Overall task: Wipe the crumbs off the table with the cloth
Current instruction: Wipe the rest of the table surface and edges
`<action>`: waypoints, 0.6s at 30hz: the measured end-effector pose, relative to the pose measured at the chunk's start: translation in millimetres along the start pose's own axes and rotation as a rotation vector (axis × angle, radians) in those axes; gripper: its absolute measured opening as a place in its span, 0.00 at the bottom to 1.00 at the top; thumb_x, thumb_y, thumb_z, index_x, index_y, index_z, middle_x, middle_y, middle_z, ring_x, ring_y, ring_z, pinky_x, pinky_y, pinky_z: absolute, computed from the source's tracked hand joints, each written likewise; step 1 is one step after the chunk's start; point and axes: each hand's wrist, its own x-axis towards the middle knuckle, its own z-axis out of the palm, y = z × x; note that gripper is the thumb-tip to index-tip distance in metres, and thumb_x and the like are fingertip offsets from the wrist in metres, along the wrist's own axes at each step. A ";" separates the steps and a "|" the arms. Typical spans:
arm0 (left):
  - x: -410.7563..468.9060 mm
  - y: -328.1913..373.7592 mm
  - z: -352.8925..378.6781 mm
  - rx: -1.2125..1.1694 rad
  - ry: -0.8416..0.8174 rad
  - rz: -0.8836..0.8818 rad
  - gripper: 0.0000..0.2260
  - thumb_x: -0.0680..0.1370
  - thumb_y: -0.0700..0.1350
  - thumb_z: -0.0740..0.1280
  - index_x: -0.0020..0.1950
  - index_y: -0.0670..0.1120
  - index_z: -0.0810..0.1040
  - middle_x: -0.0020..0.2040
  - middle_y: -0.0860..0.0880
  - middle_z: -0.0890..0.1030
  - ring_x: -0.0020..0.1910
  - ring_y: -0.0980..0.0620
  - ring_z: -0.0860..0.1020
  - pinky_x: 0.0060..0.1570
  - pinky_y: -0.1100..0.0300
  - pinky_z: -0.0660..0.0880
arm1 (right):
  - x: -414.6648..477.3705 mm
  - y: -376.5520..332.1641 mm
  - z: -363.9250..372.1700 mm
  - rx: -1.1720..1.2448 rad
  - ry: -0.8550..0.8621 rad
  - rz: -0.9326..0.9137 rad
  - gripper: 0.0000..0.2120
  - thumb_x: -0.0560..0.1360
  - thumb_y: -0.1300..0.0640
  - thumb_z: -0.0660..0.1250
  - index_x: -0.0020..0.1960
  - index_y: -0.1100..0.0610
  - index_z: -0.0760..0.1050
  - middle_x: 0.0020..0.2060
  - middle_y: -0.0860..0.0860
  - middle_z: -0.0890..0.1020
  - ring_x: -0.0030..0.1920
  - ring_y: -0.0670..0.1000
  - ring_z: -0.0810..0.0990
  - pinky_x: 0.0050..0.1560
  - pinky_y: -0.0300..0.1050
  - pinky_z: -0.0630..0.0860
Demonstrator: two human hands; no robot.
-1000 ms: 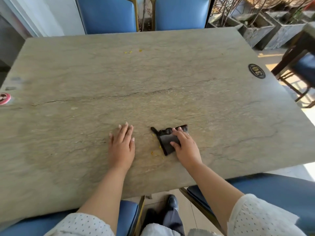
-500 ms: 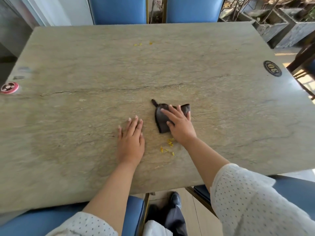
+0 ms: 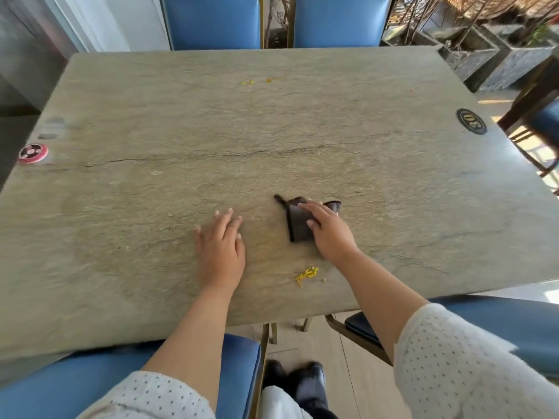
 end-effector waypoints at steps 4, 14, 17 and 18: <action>-7.7 -10.7 1.2 0.096 -0.083 -0.096 0.20 0.82 0.50 0.52 0.74 0.56 0.64 0.78 0.53 0.57 0.78 0.51 0.50 0.74 0.38 0.46 | 3.5 -0.6 35.0 -0.201 -0.090 -0.078 0.23 0.80 0.62 0.55 0.73 0.45 0.64 0.76 0.46 0.56 0.77 0.50 0.46 0.75 0.53 0.38; -7.1 7.1 3.5 0.120 -0.159 -0.156 0.22 0.83 0.49 0.48 0.77 0.54 0.57 0.79 0.53 0.52 0.78 0.49 0.46 0.73 0.38 0.42 | -60.9 -11.4 32.0 -0.157 -0.116 -0.274 0.21 0.72 0.69 0.58 0.58 0.52 0.78 0.57 0.50 0.78 0.60 0.55 0.71 0.62 0.51 0.68; -11.8 27.1 10.4 0.112 -0.195 -0.108 0.21 0.82 0.50 0.49 0.77 0.57 0.57 0.79 0.55 0.52 0.78 0.50 0.45 0.72 0.35 0.42 | -35.9 -11.3 5.1 -0.172 0.202 -0.155 0.20 0.72 0.68 0.59 0.57 0.52 0.77 0.54 0.50 0.78 0.56 0.55 0.72 0.56 0.50 0.69; -14.5 30.8 13.4 0.132 -0.194 -0.090 0.22 0.82 0.50 0.49 0.77 0.59 0.56 0.79 0.55 0.52 0.78 0.50 0.45 0.72 0.35 0.41 | -25.8 -5.5 -5.2 -0.173 0.317 -0.059 0.20 0.73 0.68 0.59 0.59 0.51 0.77 0.56 0.51 0.78 0.57 0.55 0.72 0.58 0.50 0.68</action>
